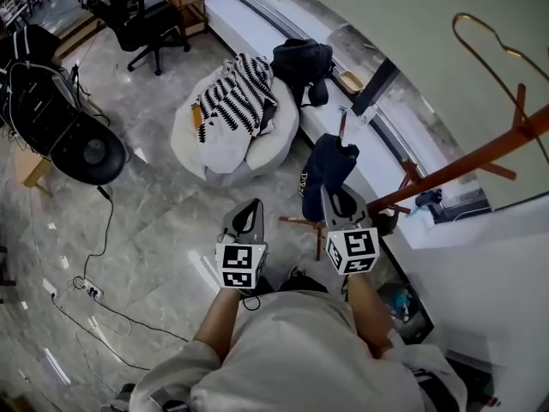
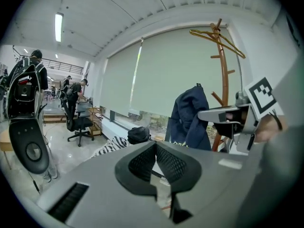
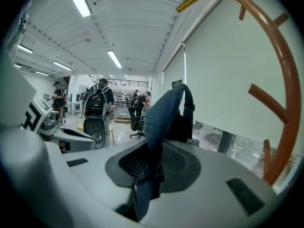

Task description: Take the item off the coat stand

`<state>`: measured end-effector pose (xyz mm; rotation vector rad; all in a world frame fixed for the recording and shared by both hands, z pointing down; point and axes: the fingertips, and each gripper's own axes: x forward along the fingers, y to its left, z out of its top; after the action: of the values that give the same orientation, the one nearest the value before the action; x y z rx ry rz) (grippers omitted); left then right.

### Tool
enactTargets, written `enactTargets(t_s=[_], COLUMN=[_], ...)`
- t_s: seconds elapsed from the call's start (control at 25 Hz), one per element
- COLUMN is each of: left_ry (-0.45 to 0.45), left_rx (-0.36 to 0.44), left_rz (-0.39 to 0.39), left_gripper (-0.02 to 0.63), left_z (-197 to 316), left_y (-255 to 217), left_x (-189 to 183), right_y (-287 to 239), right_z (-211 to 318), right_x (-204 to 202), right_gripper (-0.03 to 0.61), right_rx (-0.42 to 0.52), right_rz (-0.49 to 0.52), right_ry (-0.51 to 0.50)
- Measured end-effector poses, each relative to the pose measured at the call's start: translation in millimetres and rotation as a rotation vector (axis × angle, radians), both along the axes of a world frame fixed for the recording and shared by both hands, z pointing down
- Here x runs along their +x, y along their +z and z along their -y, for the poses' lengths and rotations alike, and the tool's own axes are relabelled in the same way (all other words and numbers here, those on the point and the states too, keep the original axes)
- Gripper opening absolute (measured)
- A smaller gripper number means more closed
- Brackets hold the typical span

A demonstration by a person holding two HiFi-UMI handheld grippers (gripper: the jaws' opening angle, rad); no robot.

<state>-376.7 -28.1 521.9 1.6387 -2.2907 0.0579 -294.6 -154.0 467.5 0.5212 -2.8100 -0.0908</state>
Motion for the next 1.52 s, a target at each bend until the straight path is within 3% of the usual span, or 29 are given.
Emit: enactTargets(t_s=[0.4,0.76,1.12,1.52], left_ry=[0.238,0.451,0.554,0.615], left_rx=[-0.037,-0.084,-0.134,-0.052], left_rz=[-0.045,-0.035,-0.001,0.000], left_gripper=[0.011,0.011,0.011,0.011], left_z=[45,87,104,74], left_y=[27,42,39,10], left_x=[33,82,155,266], right_y=[22,39,43,29], right_z=[2,-17,-16,-31], right_x=[54,114,205,328], right_gripper=[0.055,0.055,0.055,0.055], right_rx=[-0.048,-0.099,-0.120,-0.064], right_rz=[-0.010,-0.036,0.005,0.056], right_ry=[0.139,0.265,0.396,0.529])
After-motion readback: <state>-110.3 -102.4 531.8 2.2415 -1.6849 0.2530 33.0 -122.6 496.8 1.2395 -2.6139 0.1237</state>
